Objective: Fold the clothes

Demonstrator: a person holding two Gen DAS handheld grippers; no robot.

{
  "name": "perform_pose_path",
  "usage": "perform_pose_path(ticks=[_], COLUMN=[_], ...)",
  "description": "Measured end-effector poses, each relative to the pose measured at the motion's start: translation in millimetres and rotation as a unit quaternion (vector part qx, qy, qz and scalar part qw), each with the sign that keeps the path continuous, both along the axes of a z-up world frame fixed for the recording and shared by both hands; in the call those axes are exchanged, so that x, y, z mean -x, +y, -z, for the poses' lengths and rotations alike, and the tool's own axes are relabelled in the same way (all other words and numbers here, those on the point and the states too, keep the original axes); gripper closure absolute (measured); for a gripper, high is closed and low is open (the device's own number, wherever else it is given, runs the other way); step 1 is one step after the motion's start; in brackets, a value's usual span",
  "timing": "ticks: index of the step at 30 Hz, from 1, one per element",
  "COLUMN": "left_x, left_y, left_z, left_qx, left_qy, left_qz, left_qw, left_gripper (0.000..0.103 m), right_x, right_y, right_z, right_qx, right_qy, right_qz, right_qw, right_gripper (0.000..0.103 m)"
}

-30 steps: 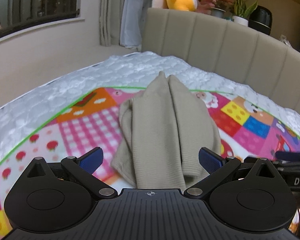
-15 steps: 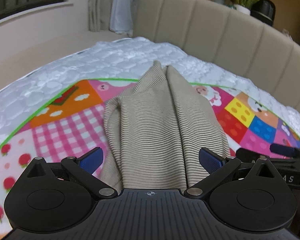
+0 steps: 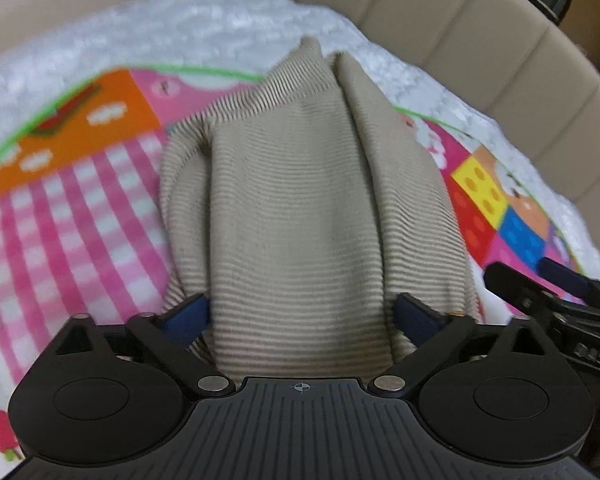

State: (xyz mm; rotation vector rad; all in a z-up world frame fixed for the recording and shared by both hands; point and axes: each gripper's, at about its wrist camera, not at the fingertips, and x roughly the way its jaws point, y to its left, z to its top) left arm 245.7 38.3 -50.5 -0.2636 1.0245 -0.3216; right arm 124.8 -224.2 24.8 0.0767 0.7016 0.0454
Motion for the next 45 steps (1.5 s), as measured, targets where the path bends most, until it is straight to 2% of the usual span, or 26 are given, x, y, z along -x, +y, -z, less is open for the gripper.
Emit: perform_pose_path(ticks=[2,4,5,6,9,10,12,13,16,19,21,25,29,34,39,41,42,43,45], left_x=[0.5,2.0,2.7,3.3,3.7,2.8,2.5,3.6,7.8,4.9,2.2,-6.7,-9.9,-12.6,-8.8,-5.4,-3.6,-1.8,-1.5], left_y=[2.6,2.5,2.5,3.6,12.4,16.7,35.9,47.2,86.0,110.6,123.9,139.3,154.2,168.2,172.2,169.4,167.8,166.2,161.3], left_z=[2.8,3.9,4.4,3.6,-6.9,-13.6,-35.8,-48.3,-78.9,-82.5,-73.4,-50.4,-41.3,-38.9,-39.2,-44.8,-47.8,-50.8,-50.1], left_qx=[0.009,0.005,0.003,0.004,0.024,0.034,0.055,0.066,0.079,0.069,0.074,0.063,0.073,0.075,0.070,0.063,0.060,0.056,0.053], left_qy=[0.001,-0.007,-0.012,-0.017,-0.037,-0.046,-0.094,-0.123,-0.203,-0.222,-0.206,-0.186,-0.177,-0.172,-0.172,-0.186,-0.194,-0.202,-0.201], left_qz=[0.006,0.007,0.008,0.006,-0.014,-0.026,-0.074,-0.102,-0.189,-0.238,-0.269,-0.300,-0.311,-0.325,-0.338,-0.335,-0.334,-0.332,-0.321], left_qw=[0.9999,0.9999,0.9999,0.9998,0.9989,0.9980,0.9913,0.9850,0.9574,0.9430,0.9379,0.9334,0.9307,0.9270,0.9228,0.9214,0.9206,0.9197,0.9238], left_gripper=[0.031,0.065,0.072,0.083,0.089,0.090,0.091,0.093,0.093,0.093,0.093,0.092,0.091,0.089,0.089,0.088,0.086,0.079,0.069], right_x=[0.1,0.9,1.3,2.4,5.4,6.5,8.0,8.0,5.3,-3.1,-11.0,-31.1,-48.6,-51.8,-55.2,-58.0,-60.1,-59.6,-58.4], right_y=[-0.6,-0.4,-0.3,-0.2,-0.2,0.1,2.1,4.3,15.4,33.3,48.8,76.6,92.2,84.6,84.1,86.4,87.6,85.2,80.5], right_z=[4.7,9.2,11.3,11.7,9.7,7.9,3.6,2.1,-0.9,-1.9,-2.5,5.4,25.4,40.6,49.5,49.7,49.5,46.7,41.1], right_qx=[-0.001,-0.001,-0.001,-0.001,-0.001,0.000,0.000,-0.001,-0.006,-0.007,-0.006,-0.008,0.002,-0.011,-0.014,-0.006,-0.001,0.000,0.001], right_qy=[0.006,0.013,0.016,0.016,0.013,0.010,0.004,0.002,-0.002,-0.005,-0.008,0.002,0.034,0.052,0.076,0.090,0.098,0.093,0.083], right_qz=[0.001,0.001,0.002,0.002,0.002,0.001,-0.002,-0.005,-0.018,-0.036,-0.050,-0.068,-0.052,-0.034,-0.041,-0.047,-0.051,-0.053,-0.056], right_qw=[1.000,1.000,1.000,1.000,1.000,1.000,1.000,1.000,1.000,0.999,0.999,0.998,0.998,0.998,0.996,0.995,0.994,0.994,0.995], right_gripper=[0.000,0.000,0.000,0.000,0.000,0.000,0.000,0.000,0.000,0.000,0.000,0.000,0.000,0.000,0.000,0.000,0.000,0.000,0.000])
